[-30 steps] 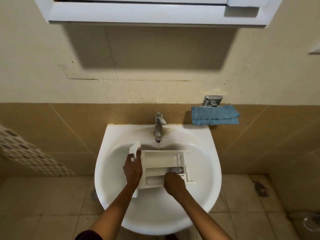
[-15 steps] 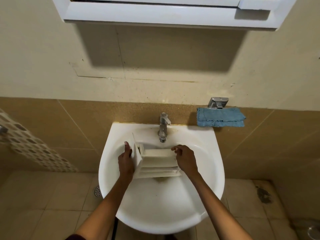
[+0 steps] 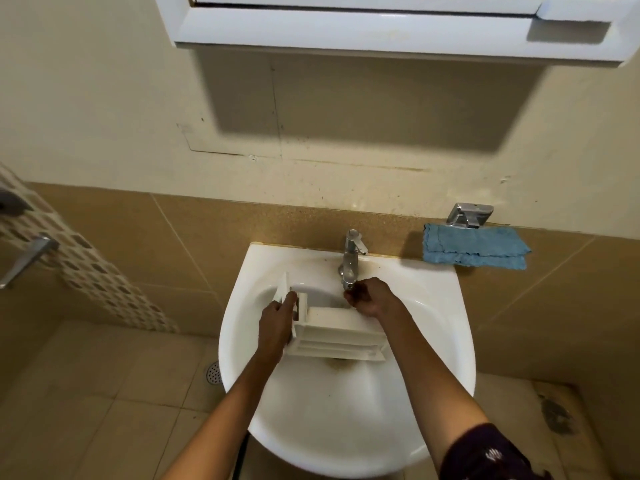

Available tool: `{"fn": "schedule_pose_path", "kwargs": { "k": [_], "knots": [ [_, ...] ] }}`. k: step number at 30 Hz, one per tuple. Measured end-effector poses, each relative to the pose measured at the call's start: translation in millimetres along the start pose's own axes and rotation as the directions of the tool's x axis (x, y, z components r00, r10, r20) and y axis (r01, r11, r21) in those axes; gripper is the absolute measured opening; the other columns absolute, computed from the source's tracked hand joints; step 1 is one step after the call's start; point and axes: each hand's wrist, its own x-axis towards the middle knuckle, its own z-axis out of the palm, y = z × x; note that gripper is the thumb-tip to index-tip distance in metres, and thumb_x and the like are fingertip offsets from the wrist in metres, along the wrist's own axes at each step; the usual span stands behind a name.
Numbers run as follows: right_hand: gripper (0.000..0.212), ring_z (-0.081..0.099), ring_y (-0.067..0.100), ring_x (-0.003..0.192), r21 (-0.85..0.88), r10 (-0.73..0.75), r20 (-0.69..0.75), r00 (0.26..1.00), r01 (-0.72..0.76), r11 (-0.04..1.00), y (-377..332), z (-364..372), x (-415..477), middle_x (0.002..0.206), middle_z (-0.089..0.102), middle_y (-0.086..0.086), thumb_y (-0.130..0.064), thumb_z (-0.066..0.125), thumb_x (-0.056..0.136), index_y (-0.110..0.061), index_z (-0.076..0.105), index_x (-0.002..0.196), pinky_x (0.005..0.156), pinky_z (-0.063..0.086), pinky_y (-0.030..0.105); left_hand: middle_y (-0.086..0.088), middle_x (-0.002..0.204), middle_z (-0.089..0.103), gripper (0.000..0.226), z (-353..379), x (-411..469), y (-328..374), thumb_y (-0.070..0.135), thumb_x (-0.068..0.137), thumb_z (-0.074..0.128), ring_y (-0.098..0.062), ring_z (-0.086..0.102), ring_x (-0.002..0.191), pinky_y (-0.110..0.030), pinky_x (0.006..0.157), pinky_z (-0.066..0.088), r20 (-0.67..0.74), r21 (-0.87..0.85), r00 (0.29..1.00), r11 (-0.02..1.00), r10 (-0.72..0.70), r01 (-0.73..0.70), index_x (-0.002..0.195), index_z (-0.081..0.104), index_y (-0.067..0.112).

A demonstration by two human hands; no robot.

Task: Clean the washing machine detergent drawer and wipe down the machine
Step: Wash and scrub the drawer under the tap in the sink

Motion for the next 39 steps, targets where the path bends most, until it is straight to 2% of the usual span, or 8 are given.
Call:
{"fn": "schedule_pose_path", "kwargs": {
  "k": [5,9,13,18,23,28,33,39],
  "knots": [
    [0.035,0.036,0.015,0.057,-0.021,0.085,0.028,0.996,-0.085,0.996,13,11,10,0.066,0.037,0.008,0.004,0.017,0.09,-0.006,0.042,0.068,0.049,0.029,0.02,-0.02,0.135,0.047,0.078,9,12,2,0.052,0.088,0.048,-0.037,0.049,0.12,-0.047,0.103,0.04,-0.059,0.049,0.993,0.994,-0.099,0.101,0.143,0.011,0.011],
    [0.036,0.033,0.015,0.055,0.072,0.106,0.031,0.994,-0.108,0.992,13,9,10,0.064,0.036,0.007,0.003,0.016,0.091,-0.006,0.043,0.068,0.043,0.03,0.019,-0.019,0.112,0.063,0.052,13,13,1,0.061,0.089,0.037,-0.036,0.058,0.103,-0.045,0.096,0.044,-0.132,0.151,0.99,0.988,0.057,-0.037,0.125,0.032,0.023],
    [0.036,0.03,0.016,0.056,0.113,0.116,-0.016,0.993,-0.114,0.987,8,-1,15,0.047,0.046,0.011,0.001,0.018,0.093,-0.005,0.042,0.067,0.051,0.023,0.02,-0.013,0.112,0.066,0.056,14,13,-2,0.056,0.093,0.03,-0.03,0.056,0.111,-0.04,0.098,0.037,-0.168,0.261,0.97,0.957,0.173,-0.125,0.137,0.04,0.021],
    [0.018,0.027,0.014,0.057,0.203,0.098,0.087,0.991,-0.114,0.973,-3,-20,-11,0.047,0.038,0.006,0.005,0.027,0.06,-0.01,0.036,0.064,0.053,0.02,0.02,-0.014,0.109,0.068,0.05,21,12,-13,0.05,0.096,0.03,-0.031,0.062,0.102,-0.038,0.097,0.043,-0.157,0.207,0.953,0.952,0.261,-0.226,0.131,0.048,0.019],
    [0.029,0.057,0.02,0.053,-0.237,0.139,0.217,0.966,-0.085,0.968,11,1,-44,0.051,0.058,0.01,0.006,0.03,0.091,-0.001,0.053,0.075,0.049,0.05,0.022,-0.015,0.118,0.064,0.049,23,16,-10,0.045,0.098,0.03,-0.031,0.058,0.108,-0.035,0.096,0.039,-0.136,0.2,0.962,0.958,0.236,-0.207,0.135,0.044,0.017],
    [0.029,0.058,0.021,0.061,-0.773,-0.115,0.108,0.988,0.156,0.614,14,25,-42,0.08,0.064,0.023,0.004,0.039,0.094,0.017,0.058,0.111,0.072,0.054,0.032,-0.016,0.125,0.06,0.051,24,19,-10,0.047,0.098,0.029,-0.033,0.055,0.115,-0.04,0.103,0.037,-0.125,0.217,0.96,0.951,0.251,-0.22,0.136,0.043,0.016],
    [0.019,0.067,0.024,0.093,-0.923,-0.288,0.295,0.911,0.35,0.159,31,22,-46,0.1,0.071,0.015,-0.001,0.062,0.083,-0.002,0.072,0.099,0.085,0.05,0.023,-0.015,0.123,0.061,0.049,24,17,-8,0.044,0.098,0.028,-0.033,0.055,0.113,-0.039,0.1,0.038,-0.125,0.214,0.96,0.951,0.251,-0.221,0.134,0.044,0.015],
    [0.014,0.067,0.02,0.089,-0.922,-0.441,0.303,0.845,0.376,0.087,49,20,-42,0.092,0.072,0.01,-0.013,0.073,0.077,-0.005,0.074,0.089,0.077,0.048,0.021,-0.015,0.126,0.059,0.05,25,16,-7,0.044,0.099,0.028,-0.032,0.054,0.115,-0.04,0.103,0.037,-0.135,0.211,0.959,0.953,0.248,-0.217,0.137,0.041,0.014]
  ]
}}
